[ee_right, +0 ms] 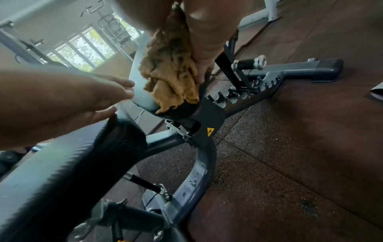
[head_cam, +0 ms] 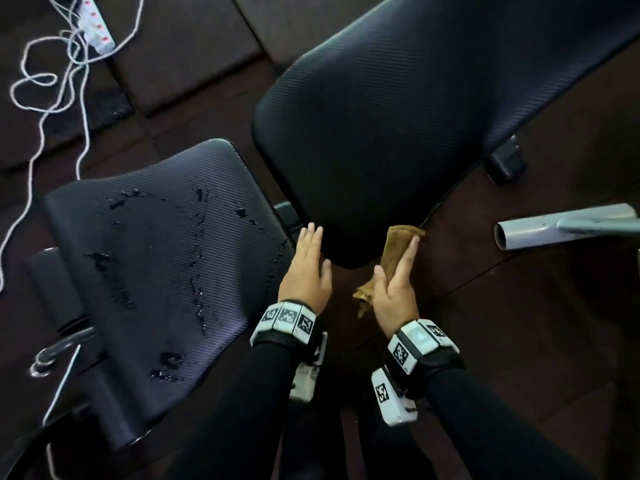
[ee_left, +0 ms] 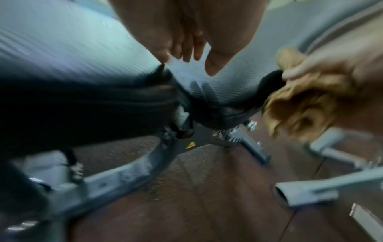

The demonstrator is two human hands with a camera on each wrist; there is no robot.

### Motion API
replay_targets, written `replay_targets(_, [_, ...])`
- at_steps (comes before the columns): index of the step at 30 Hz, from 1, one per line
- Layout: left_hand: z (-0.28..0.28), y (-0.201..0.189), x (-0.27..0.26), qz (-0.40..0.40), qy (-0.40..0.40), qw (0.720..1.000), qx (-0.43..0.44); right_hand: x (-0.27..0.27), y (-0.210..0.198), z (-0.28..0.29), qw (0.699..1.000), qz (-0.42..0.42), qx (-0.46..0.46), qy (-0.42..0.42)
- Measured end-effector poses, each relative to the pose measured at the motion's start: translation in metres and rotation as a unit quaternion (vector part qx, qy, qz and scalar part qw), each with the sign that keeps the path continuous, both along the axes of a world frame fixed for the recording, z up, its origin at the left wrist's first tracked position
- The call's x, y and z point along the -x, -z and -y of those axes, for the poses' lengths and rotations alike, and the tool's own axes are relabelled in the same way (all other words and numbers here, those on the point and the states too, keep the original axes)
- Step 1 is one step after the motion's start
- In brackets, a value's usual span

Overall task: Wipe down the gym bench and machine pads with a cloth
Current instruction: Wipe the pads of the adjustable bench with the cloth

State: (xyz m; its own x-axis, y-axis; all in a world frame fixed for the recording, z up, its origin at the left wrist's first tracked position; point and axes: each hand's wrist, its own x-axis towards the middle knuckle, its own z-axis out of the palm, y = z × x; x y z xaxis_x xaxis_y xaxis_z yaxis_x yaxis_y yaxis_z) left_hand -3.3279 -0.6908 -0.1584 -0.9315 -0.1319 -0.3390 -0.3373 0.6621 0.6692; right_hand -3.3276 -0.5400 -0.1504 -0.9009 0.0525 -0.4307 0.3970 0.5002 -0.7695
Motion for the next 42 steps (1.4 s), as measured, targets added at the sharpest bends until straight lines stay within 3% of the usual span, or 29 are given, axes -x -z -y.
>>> replay_targets(3, [0.031,-0.006,-0.027,0.03,0.0,0.993,0.114,-0.009,-0.019,0.008,1.0,0.012,-0.018,-0.022])
replay_targets(11, [0.137,-0.006,-0.119,0.189,-0.114,0.949,0.225,-0.018,-0.043,0.078,0.981,-0.007,-0.022,-0.194])
replay_targets(15, [0.165,-0.001,-0.147,0.215,-0.138,0.944,0.211,-0.008,-0.03,0.13,0.959,-0.004,-0.106,-0.264])
replay_targets(19, [0.166,0.007,-0.15,0.222,-0.128,0.946,0.196,-0.001,-0.005,0.158,0.897,0.033,-0.251,-0.363])
replay_targets(21, [0.168,0.009,-0.149,0.234,-0.12,0.946,0.188,-0.002,0.003,0.161,0.886,0.016,-0.28,-0.37])
replay_targets(29, [0.176,0.013,-0.146,0.274,-0.089,0.949,0.131,0.025,0.018,0.189,0.872,-0.051,-0.311,-0.373])
replay_targets(32, [0.176,0.011,-0.147,0.271,-0.088,0.95,0.129,0.03,0.022,0.216,0.836,-0.078,-0.316,-0.441])
replay_targets(35, [0.174,0.012,-0.147,0.263,-0.097,0.95,0.136,0.001,0.021,0.222,0.798,-0.12,-0.269,-0.526])
replay_targets(39, [0.173,0.016,-0.148,0.253,-0.113,0.951,0.137,-0.048,0.017,0.175,0.766,-0.151,-0.242,-0.576])
replay_targets(42, [0.173,0.018,-0.15,0.247,-0.114,0.953,0.135,-0.054,0.013,0.128,0.752,-0.132,-0.267,-0.588])
